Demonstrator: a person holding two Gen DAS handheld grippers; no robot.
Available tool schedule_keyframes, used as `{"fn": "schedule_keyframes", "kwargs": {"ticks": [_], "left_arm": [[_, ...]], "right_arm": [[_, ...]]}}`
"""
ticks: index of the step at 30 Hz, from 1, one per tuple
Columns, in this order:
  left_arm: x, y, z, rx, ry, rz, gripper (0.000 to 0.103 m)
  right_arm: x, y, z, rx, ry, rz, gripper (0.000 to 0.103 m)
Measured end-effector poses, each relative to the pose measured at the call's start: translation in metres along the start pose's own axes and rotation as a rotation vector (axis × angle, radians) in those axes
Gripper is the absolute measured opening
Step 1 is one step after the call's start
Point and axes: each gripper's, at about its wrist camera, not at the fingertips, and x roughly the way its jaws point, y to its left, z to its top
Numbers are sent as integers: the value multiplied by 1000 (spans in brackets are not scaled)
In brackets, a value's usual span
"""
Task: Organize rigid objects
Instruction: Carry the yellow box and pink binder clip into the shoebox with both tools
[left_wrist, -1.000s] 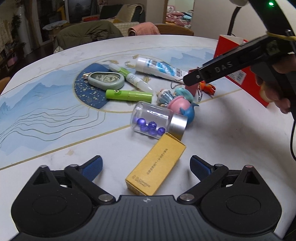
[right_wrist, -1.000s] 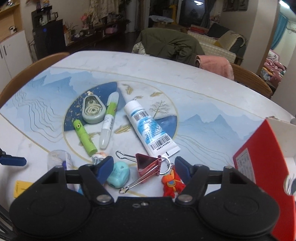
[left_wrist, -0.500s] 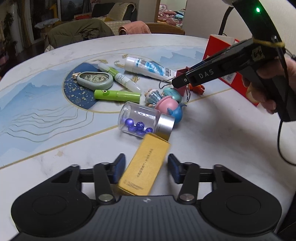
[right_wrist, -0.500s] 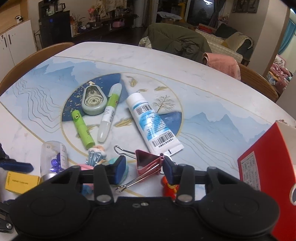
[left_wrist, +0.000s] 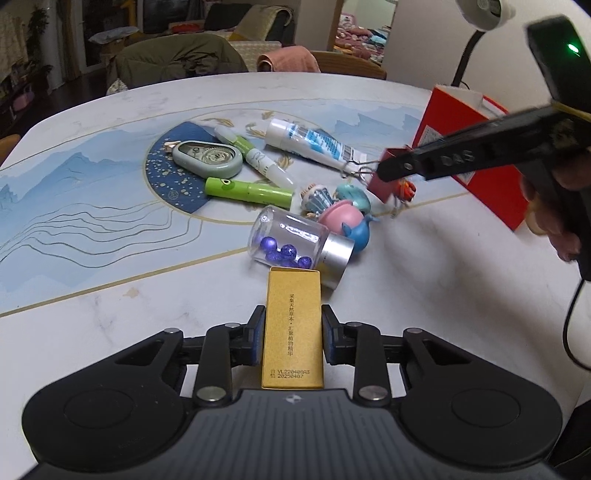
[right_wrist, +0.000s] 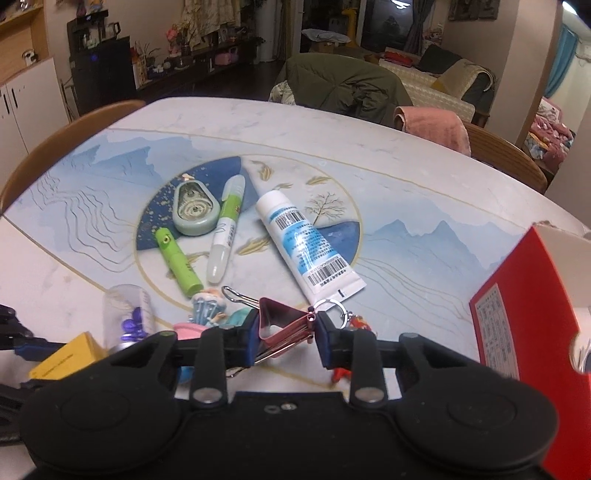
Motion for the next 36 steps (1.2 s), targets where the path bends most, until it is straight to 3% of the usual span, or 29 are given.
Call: {"fn": "schedule_keyframes", "kwargs": {"ticks": [18, 28, 36], "left_arm": [[-53, -39, 25, -47, -75, 9, 29], [-65, -96, 58, 25, -145, -11, 29], [-48, -156, 96, 104, -184, -11, 29]], "right_arm": [[-111, -35, -24, 115, -86, 13, 29], [-152, -81, -33, 168, -148, -14, 29], [-169, -134, -42, 198, -185, -49, 29]]}}
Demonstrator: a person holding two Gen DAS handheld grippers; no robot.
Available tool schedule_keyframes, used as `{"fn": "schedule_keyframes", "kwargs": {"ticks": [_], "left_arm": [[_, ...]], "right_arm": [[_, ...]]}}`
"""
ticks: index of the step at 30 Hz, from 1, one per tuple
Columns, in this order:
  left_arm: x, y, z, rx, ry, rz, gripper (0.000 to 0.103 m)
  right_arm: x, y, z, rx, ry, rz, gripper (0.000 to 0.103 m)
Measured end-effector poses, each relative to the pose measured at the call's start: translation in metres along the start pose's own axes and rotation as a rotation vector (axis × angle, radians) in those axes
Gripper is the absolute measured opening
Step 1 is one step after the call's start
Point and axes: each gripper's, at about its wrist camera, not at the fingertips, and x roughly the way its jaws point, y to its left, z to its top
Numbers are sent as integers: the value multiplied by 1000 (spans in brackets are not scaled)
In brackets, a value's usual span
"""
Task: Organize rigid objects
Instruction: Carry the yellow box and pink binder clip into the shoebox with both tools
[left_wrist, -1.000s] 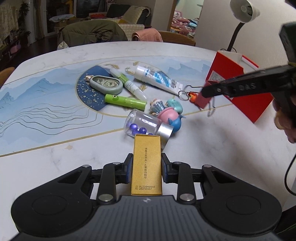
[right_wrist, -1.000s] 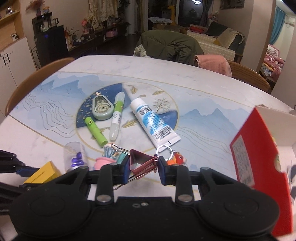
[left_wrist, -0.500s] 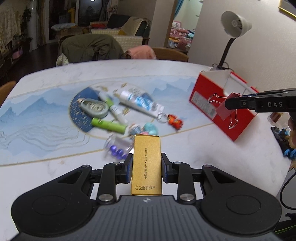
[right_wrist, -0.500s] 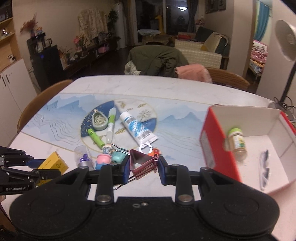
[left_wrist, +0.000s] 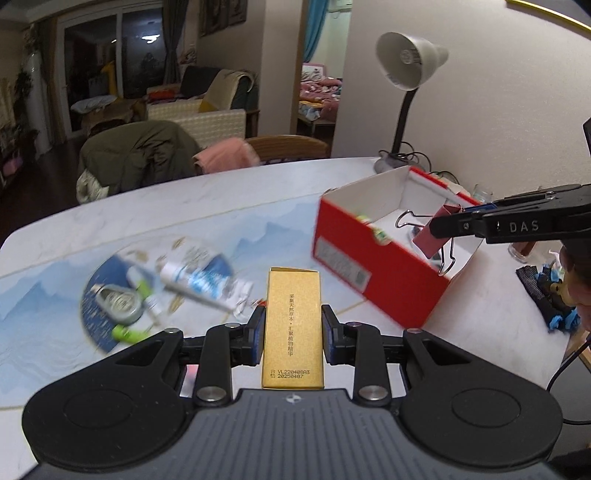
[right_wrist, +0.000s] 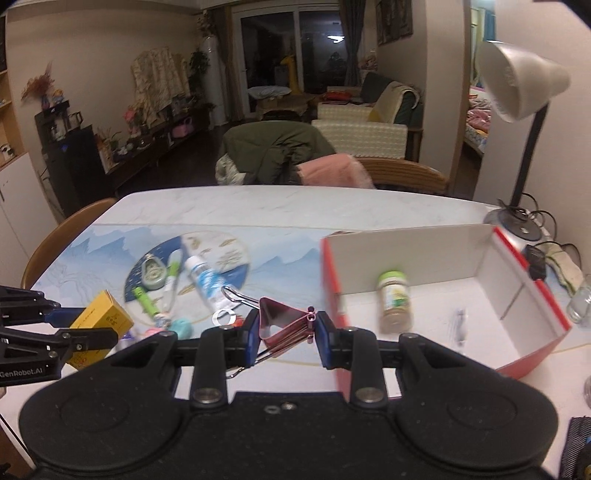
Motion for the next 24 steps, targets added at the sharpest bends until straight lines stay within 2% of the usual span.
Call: {"fn": "schedule_keyframes", "kwargs": {"ticks": [12, 24], "left_arm": [[59, -83, 43, 48, 40, -50, 29], [123, -154, 86, 140, 81, -64, 29]], "right_arm": [[0, -96, -2, 53, 2, -43, 29], [26, -179, -2, 111, 36, -110, 29]]}}
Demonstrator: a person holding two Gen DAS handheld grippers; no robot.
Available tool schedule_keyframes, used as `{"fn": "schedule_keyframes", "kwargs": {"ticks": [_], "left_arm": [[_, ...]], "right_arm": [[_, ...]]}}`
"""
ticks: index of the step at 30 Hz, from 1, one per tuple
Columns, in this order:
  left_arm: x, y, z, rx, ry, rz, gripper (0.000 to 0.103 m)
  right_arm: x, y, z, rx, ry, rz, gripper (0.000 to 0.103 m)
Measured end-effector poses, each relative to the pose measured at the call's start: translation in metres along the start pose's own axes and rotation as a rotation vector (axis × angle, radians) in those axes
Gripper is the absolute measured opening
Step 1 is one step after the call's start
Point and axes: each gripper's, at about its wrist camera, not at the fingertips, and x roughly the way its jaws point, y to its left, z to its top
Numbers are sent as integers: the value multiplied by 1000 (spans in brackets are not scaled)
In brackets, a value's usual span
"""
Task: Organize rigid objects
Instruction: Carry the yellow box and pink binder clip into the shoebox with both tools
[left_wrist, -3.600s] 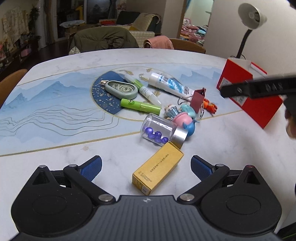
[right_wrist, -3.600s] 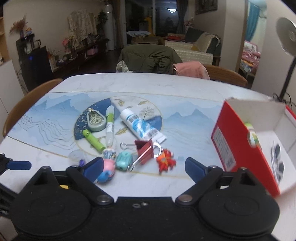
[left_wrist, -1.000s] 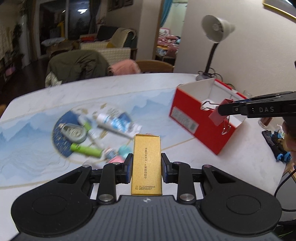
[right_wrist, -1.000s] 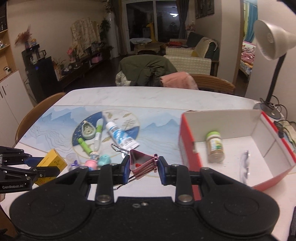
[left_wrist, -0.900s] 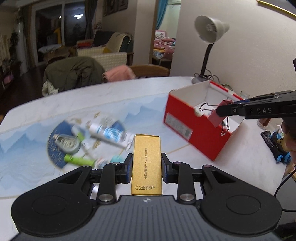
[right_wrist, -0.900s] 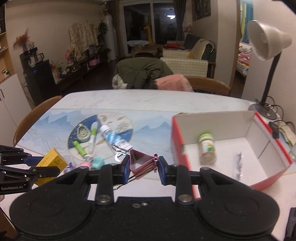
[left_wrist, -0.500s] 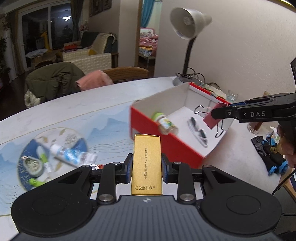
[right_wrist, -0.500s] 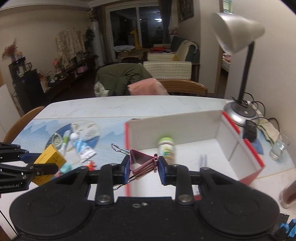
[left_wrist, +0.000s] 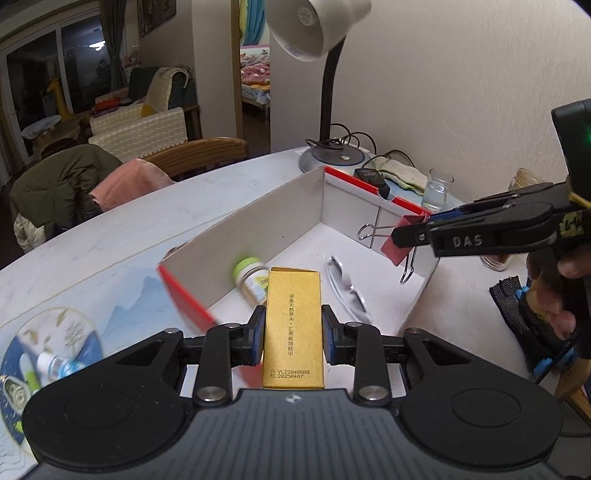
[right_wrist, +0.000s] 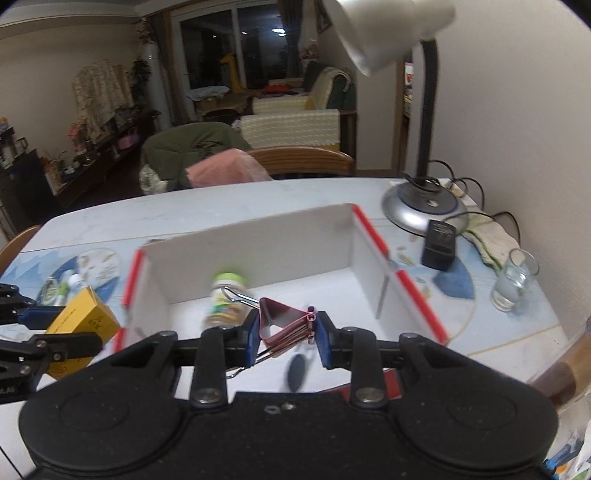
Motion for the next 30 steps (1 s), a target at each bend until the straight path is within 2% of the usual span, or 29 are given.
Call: {"fn": "schedule_keyframes", "kwargs": {"ticks": [8, 15, 26, 30], "left_arm": [[53, -12, 18, -27, 96, 4, 29], [102, -17, 16, -44, 231, 5, 29], [143, -22, 18, -25, 343, 8, 29], [154, -23, 16, -20, 406, 0, 29]], "right_arm": [[38, -11, -1, -30, 87, -41, 29], [65, -18, -5, -43, 177, -68, 29], [71, -8, -9, -101, 205, -128, 29], [74, -6, -8, -125, 225, -146, 29]]}}
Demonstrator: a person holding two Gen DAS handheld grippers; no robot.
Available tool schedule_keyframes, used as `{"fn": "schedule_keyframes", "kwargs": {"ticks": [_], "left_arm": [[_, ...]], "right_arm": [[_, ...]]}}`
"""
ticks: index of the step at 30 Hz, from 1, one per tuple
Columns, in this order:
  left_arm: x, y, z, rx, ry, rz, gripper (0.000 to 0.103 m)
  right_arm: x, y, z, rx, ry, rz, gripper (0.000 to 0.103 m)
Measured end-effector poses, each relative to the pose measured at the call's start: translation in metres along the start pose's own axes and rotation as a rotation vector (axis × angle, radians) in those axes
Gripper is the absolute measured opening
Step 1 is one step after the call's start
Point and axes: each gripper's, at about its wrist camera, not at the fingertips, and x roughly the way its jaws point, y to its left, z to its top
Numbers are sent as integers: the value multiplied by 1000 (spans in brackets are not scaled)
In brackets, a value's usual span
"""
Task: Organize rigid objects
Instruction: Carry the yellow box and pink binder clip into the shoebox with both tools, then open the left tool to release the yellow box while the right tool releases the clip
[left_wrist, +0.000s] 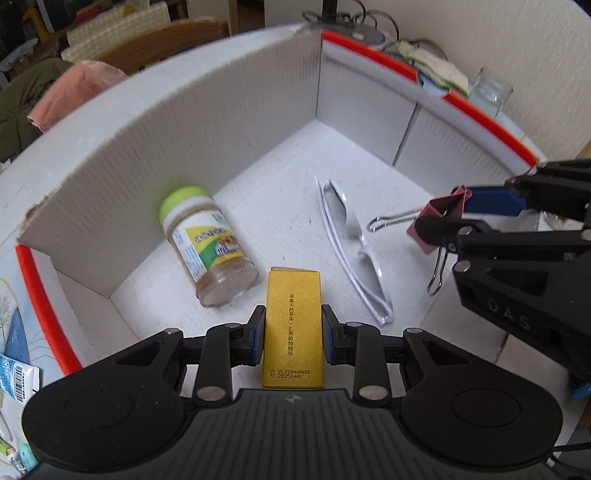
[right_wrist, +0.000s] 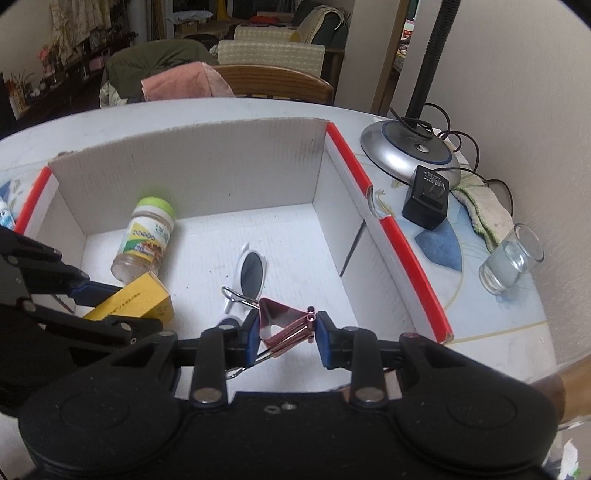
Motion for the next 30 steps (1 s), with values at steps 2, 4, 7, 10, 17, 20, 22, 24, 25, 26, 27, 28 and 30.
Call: {"fn": "schedule_keyframes", "kwargs": {"ticks": [2, 4, 7, 10, 17, 20, 22, 24, 25, 26, 27, 28, 30], "left_arm": [[4, -1, 1, 6, 31, -1, 29], [7, -1, 2, 13, 55, 2, 29], [12, -2, 3, 21, 96, 5, 29], [14, -4, 4, 35, 106, 11, 29], [12, -4, 4, 31, 117, 7, 29], [4, -3, 2, 30, 85, 0, 29], [-2, -4, 0, 40, 66, 0, 29], [-9, -3, -2, 36, 40, -6, 29], [-12, -2, -2, 31, 30, -12, 29], [-16, -1, -4, 29, 17, -15, 29], [-19, 0, -5, 28, 1, -15, 29], [-23, 1, -6, 25, -12, -18, 29], [-31, 4, -8, 12, -35, -27, 29]], "right_arm": [[1, 0, 1, -1, 8, -1, 30], [1, 0, 2, 1, 16, -4, 30], [2, 0, 3, 2, 26, -4, 30], [1, 0, 3, 5, 28, -3, 29], [-8, -2, 2, 19, 15, 12, 33], [-13, -3, 2, 33, 6, 11, 35], [-16, -5, 2, 44, -1, 14, 37], [-18, -7, 2, 53, -2, 17, 39], [-20, -8, 1, 55, -3, 16, 40], [-22, -7, 0, 55, -5, 16, 42], [-24, -7, -1, 55, -9, 17, 42], [-26, -7, -1, 57, -12, 20, 43], [-31, -7, -1, 63, -20, 27, 44]]}}
